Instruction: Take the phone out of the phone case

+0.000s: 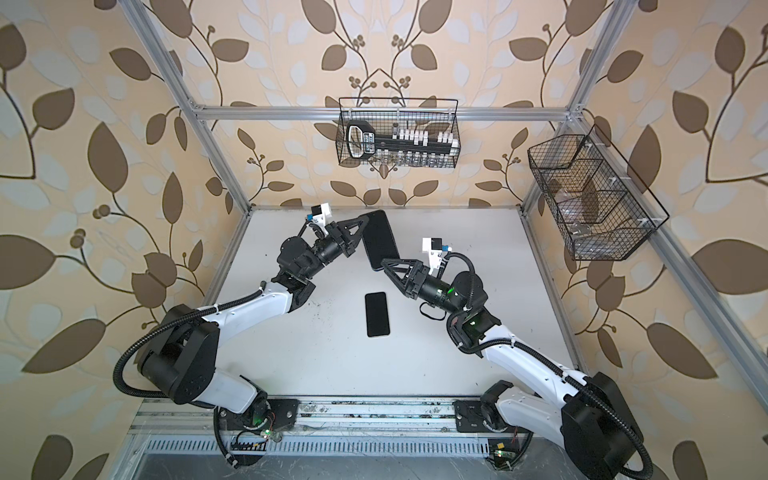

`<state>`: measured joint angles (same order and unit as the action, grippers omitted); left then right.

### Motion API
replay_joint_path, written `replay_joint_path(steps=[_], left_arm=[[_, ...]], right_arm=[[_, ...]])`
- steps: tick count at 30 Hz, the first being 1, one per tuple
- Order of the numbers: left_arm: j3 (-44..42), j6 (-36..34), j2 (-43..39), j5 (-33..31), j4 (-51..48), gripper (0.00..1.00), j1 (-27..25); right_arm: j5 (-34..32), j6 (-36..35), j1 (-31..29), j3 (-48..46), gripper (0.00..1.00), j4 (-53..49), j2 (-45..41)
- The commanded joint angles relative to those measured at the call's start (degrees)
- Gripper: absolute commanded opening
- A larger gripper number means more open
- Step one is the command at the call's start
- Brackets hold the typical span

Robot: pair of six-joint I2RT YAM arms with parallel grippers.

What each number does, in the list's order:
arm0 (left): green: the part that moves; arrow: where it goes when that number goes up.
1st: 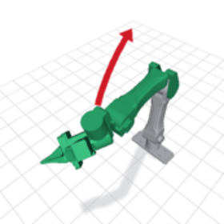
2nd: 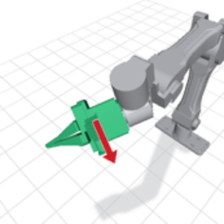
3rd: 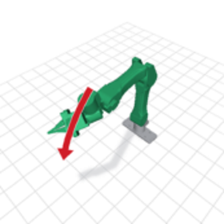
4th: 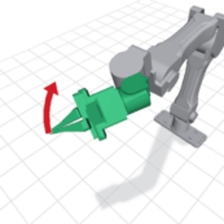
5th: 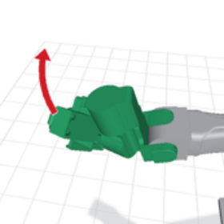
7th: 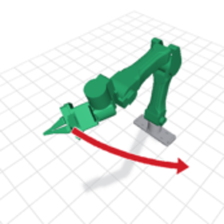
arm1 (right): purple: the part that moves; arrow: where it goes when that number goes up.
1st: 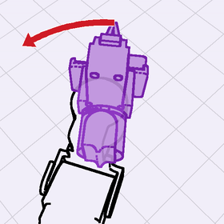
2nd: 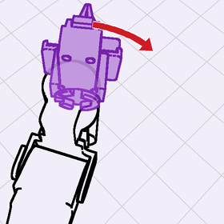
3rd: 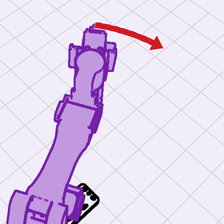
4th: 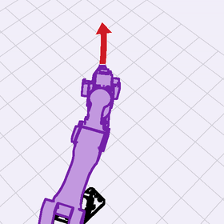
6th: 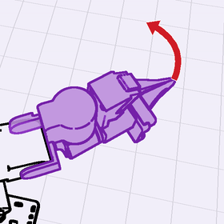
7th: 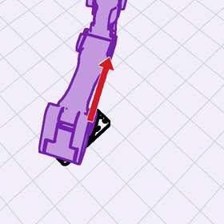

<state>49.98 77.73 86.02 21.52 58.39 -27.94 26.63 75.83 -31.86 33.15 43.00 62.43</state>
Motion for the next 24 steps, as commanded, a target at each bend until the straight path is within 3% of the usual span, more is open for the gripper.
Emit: replay_joint_path(steps=[1,24], left_arm=[[1.3,2.3,-3.2,6.3,5.5,0.0,-2.3],[8.1,-4.8,0.1,8.7,-2.6,0.0,-1.4]], right_arm=[[-4.1,0.0,1.3,2.4,0.82,3.8,0.8],[-4.7,-0.1,0.1,-0.2,0.82,-0.9,-6.2]])
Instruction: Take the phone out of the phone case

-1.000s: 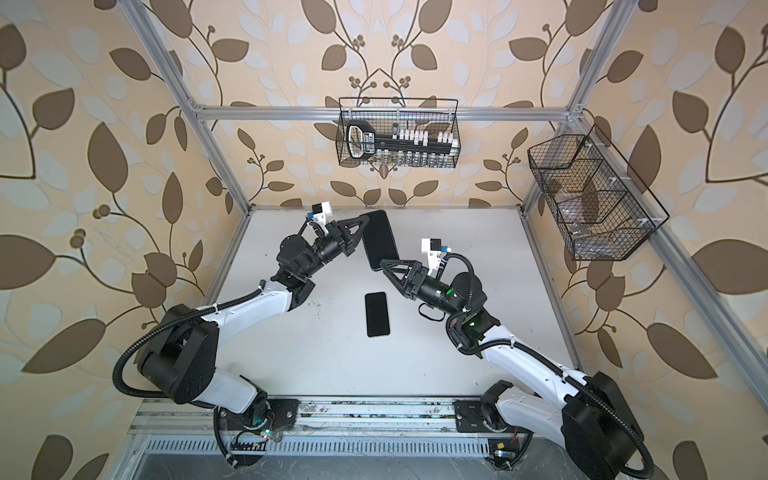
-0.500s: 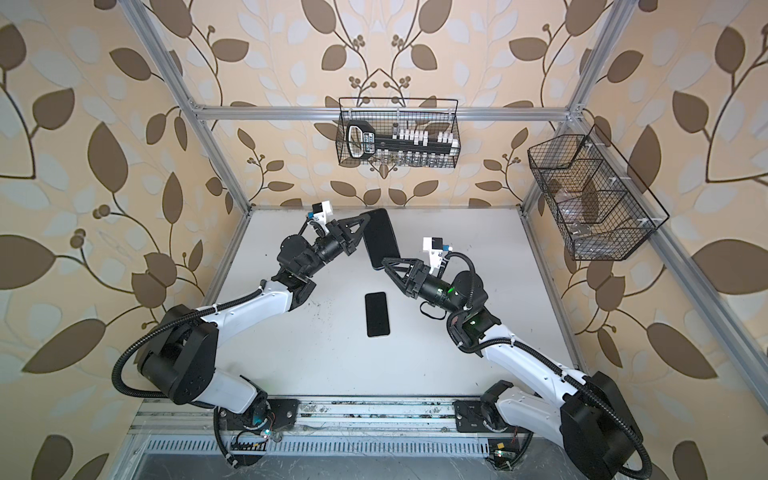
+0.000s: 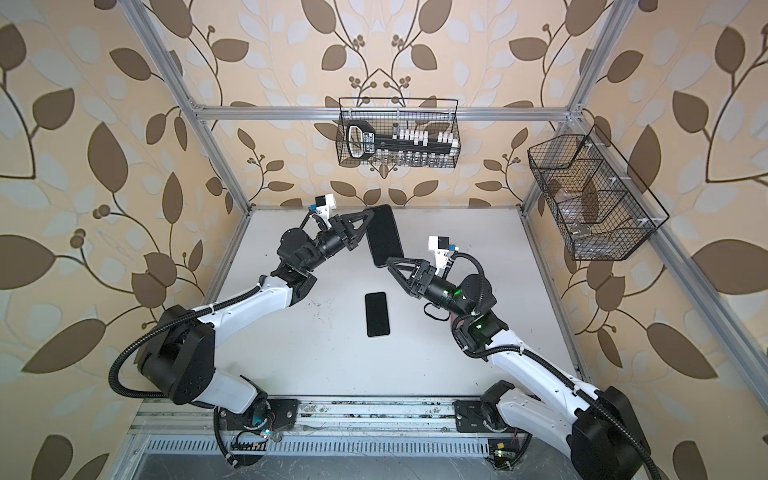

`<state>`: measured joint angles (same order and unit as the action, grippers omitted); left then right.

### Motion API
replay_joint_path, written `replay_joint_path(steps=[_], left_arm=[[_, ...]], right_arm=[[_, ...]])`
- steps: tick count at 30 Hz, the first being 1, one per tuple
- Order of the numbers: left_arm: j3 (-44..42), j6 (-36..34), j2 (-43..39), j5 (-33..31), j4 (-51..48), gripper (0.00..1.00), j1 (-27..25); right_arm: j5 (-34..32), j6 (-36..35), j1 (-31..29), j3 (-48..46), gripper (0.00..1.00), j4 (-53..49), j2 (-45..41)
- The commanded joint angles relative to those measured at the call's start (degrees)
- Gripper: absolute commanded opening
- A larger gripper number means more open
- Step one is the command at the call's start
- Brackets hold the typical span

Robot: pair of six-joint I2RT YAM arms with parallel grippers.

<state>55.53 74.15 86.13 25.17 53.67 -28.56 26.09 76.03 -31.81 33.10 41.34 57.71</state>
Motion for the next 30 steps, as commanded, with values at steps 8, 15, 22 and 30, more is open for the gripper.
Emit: replay_joint_path(steps=[8,15,22,30], left_arm=[[3.2,-0.6,1.4,5.4,2.9,0.0,-0.5],[3.0,-0.5,1.6,5.5,3.0,0.0,0.1],[4.1,0.2,2.3,6.1,3.3,0.0,1.4],[5.4,0.3,2.6,6.7,2.9,0.0,2.8]], right_arm=[[-4.6,-0.5,-0.9,-0.1,0.82,0.2,-2.4],[-4.6,-0.5,-1.4,0.2,0.82,-0.2,-3.1],[-5.6,-1.9,-2.2,-0.9,0.82,-3.1,-4.6],[-5.8,-2.0,-2.5,-1.6,0.82,-4.2,-5.4]])
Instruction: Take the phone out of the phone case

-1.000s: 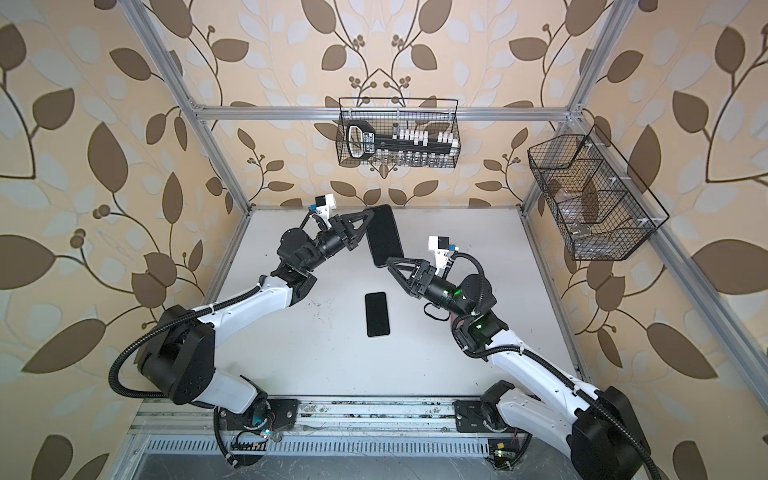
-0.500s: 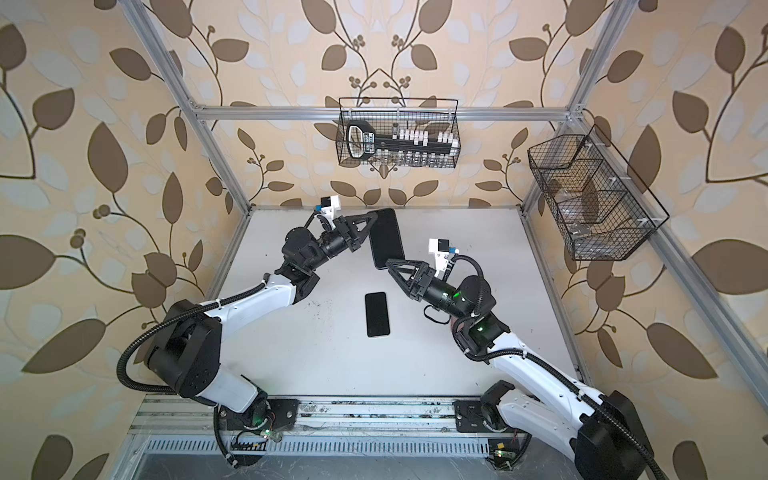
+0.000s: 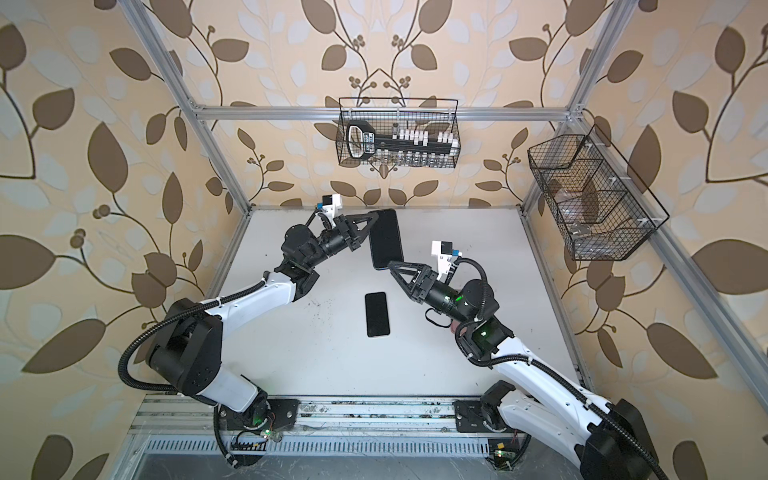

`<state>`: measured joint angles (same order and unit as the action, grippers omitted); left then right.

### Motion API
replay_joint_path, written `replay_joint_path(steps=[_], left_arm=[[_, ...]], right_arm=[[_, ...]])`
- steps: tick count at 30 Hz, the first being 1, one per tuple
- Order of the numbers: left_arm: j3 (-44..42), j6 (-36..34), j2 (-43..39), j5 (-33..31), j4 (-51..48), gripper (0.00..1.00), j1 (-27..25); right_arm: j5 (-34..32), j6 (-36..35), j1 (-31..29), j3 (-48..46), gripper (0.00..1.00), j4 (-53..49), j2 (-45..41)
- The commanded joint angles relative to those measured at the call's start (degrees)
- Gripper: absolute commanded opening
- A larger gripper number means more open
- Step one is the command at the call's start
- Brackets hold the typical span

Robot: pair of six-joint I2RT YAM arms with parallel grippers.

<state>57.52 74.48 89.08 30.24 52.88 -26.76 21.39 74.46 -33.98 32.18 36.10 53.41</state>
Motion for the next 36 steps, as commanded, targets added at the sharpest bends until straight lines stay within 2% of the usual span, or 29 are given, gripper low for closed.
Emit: replay_joint_path(steps=[1,16,36], left_arm=[[3.6,0.0,-0.3,1.8,3.7,0.0,1.1],[1.4,2.9,-2.0,1.3,7.0,0.0,1.4],[-0.1,3.0,-2.9,1.0,7.4,0.0,1.4]], right_arm=[[-1.1,-0.6,-0.4,-0.8,0.82,0.7,-1.1],[-0.7,-0.3,0.6,-0.3,0.83,3.4,1.2],[-0.6,-0.4,0.8,1.3,0.82,3.6,1.3]])
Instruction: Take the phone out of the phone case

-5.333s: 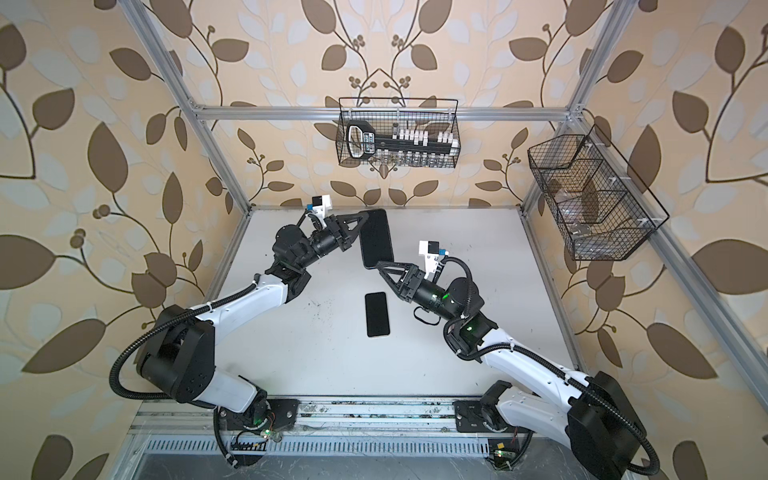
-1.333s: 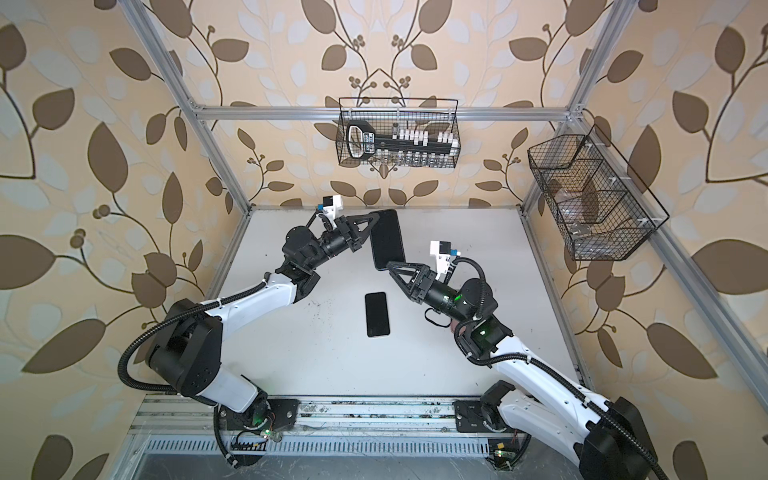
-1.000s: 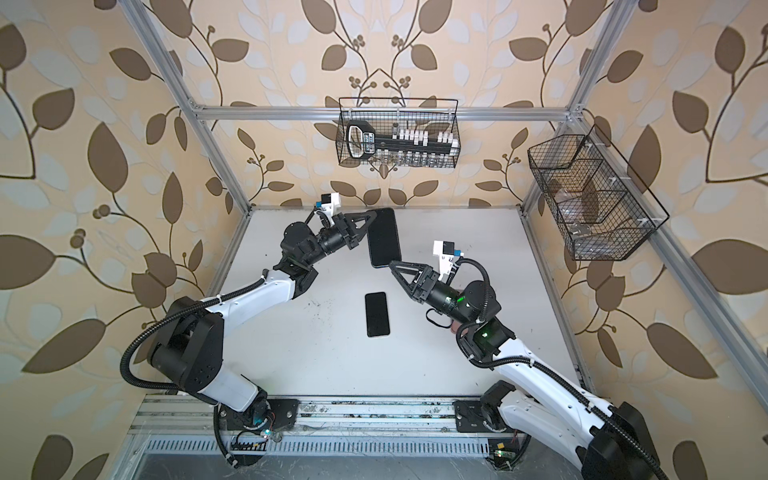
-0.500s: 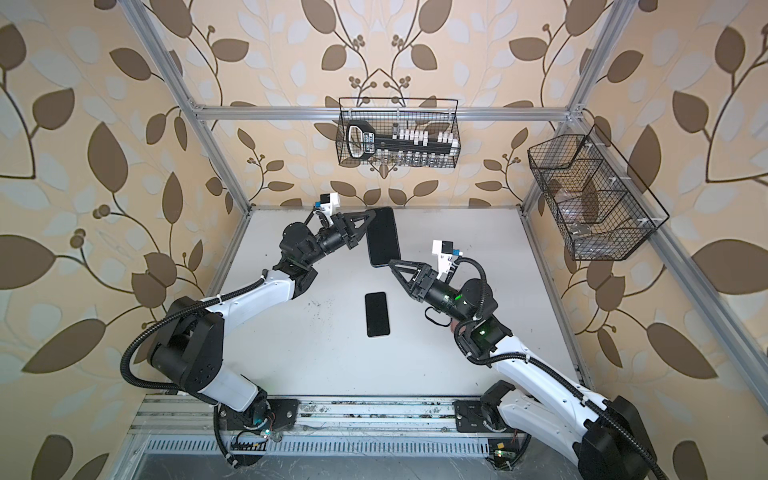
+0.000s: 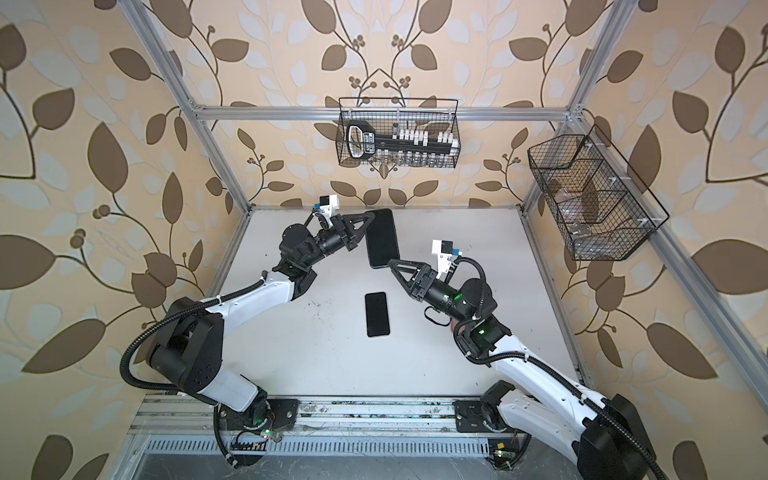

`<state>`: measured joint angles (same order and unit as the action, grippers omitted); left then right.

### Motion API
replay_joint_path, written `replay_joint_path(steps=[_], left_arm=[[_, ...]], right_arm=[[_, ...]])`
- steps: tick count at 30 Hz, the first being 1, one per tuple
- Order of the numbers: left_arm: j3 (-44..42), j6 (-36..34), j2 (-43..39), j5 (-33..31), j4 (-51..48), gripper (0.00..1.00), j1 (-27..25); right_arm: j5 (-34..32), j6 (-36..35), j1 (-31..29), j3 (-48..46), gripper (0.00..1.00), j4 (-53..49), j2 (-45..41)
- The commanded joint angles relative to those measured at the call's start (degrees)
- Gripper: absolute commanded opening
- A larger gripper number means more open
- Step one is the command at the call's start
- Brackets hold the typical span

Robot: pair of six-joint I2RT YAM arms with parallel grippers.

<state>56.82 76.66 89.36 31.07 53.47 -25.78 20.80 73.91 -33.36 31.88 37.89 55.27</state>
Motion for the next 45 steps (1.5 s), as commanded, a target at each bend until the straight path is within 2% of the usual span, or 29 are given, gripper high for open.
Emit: replay_joint_path(steps=[1,32,45], left_arm=[[0.6,0.7,-3.2,0.2,6.7,0.0,0.4],[0.8,0.6,-1.6,0.3,6.9,0.0,0.4],[-3.4,4.0,-4.0,-1.9,11.4,0.0,-2.1]], right_arm=[[0.1,0.1,0.1,1.7,0.82,1.9,-0.5],[0.2,0.0,0.2,2.0,0.82,1.7,-0.6],[0.8,0.7,0.8,3.1,0.82,5.2,4.0]])
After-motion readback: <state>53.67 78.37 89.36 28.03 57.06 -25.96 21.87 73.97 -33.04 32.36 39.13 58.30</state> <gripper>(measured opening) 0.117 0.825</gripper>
